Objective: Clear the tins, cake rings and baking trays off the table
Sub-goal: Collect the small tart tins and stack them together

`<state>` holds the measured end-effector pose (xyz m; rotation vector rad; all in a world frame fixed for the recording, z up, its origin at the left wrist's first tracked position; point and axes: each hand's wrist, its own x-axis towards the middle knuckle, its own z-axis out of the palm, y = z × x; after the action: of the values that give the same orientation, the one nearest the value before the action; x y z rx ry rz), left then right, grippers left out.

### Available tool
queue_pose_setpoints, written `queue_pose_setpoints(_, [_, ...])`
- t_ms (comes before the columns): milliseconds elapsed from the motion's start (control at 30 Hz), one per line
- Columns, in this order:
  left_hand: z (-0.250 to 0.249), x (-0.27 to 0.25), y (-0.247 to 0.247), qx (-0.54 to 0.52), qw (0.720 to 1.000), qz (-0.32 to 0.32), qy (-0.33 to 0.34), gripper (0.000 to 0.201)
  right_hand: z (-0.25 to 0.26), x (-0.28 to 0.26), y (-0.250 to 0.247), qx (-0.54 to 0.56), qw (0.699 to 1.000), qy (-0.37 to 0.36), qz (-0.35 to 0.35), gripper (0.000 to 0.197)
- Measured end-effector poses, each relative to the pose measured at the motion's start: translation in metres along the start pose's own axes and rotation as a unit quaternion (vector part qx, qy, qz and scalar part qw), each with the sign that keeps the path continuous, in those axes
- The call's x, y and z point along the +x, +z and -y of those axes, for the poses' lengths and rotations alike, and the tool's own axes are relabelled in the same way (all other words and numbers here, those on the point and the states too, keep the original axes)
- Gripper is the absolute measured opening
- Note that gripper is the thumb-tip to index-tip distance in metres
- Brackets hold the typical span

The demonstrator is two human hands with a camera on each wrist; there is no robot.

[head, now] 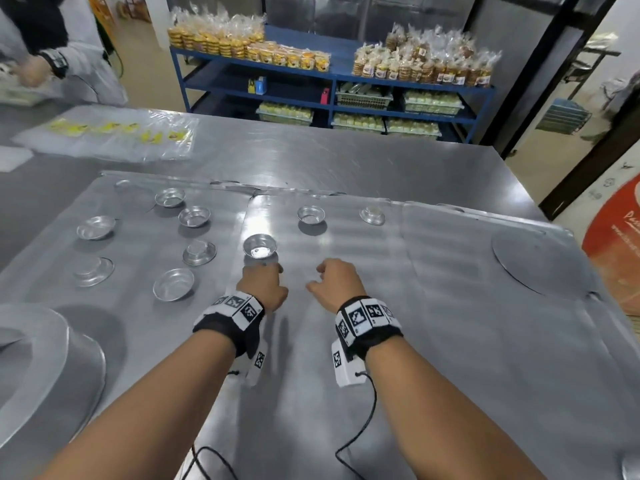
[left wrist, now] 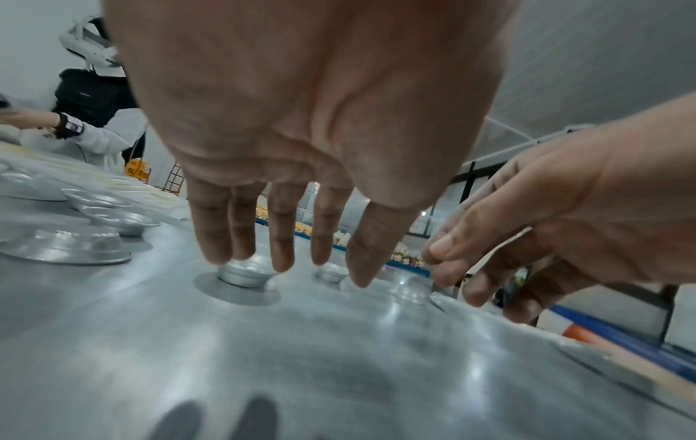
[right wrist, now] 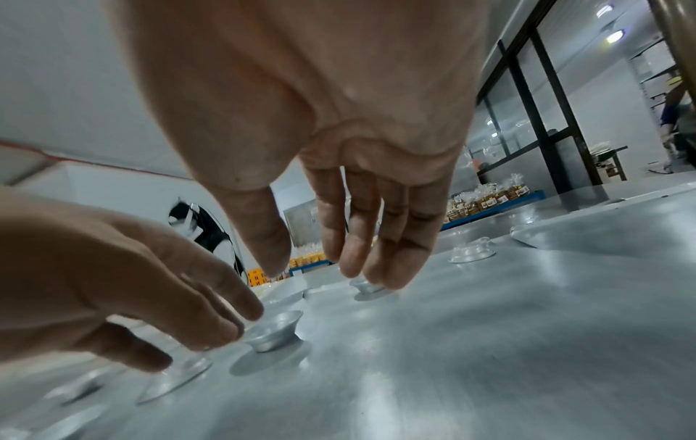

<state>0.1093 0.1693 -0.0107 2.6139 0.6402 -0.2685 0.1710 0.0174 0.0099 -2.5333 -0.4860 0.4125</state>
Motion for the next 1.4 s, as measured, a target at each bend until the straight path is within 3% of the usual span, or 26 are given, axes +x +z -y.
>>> queue_pose_setpoints(233, [0.022,0.083,-0.010,0.075,0.995,-0.060,-0.011,0.057,0.007,0.104,0.018,-0.107,0.994,-0.014,0.013,0.045])
queue_pose_setpoints(367, [0.027,0.118,-0.006,0.101,0.994,-0.019,-0.021,0.075,0.005,0.159,0.019,-0.129,0.991,-0.020,0.005,0.053])
queue_pose_setpoints(467, [0.030,0.135,0.000,0.090,0.996,0.004,-0.026,0.073,0.002,0.197,0.022,-0.150,0.988,-0.026,0.011,0.064])
queue_pose_setpoints(533, [0.033,0.141,0.001,0.066,0.997,-0.003,-0.028,0.068,0.002,0.220,0.023,-0.148,0.989,-0.020,0.010,0.068])
queue_pose_setpoints(733, [0.037,0.141,-0.007,-0.021,0.999,0.005,-0.037,0.080,0.007,0.264,0.022,-0.176,0.984,-0.010,0.034,0.094])
queue_pose_setpoints(833, [0.035,0.129,-0.012,-0.096,0.994,0.001,-0.044,0.086,0.011,0.275,0.024,-0.187,0.981,0.003,0.059,0.094])
queue_pose_setpoints(900, [0.032,0.118,-0.014,-0.144,0.988,-0.014,-0.059,0.079,0.012,0.277,0.025,-0.181,0.981,0.005,0.069,0.090])
queue_pose_setpoints(967, [0.027,0.103,-0.016,-0.210,0.974,-0.028,-0.076,0.070,0.011,0.276,0.026,-0.171,0.983,0.000,0.068,0.085])
queue_pose_setpoints(1100, [0.013,0.068,-0.019,-0.409,0.903,-0.002,-0.129,0.068,0.012,0.261,0.022,-0.159,0.985,-0.011,0.069,0.086])
queue_pose_setpoints(1267, [0.009,0.028,-0.013,-0.507,0.845,0.013,-0.168,0.071,0.023,0.224,0.010,-0.128,0.989,-0.038,0.058,0.082])
queue_pose_setpoints(1400, [0.018,-0.003,-0.008,-0.547,0.819,0.015,-0.172,0.056,0.035,0.181,0.005,-0.068,0.996,-0.051,0.037,0.086])
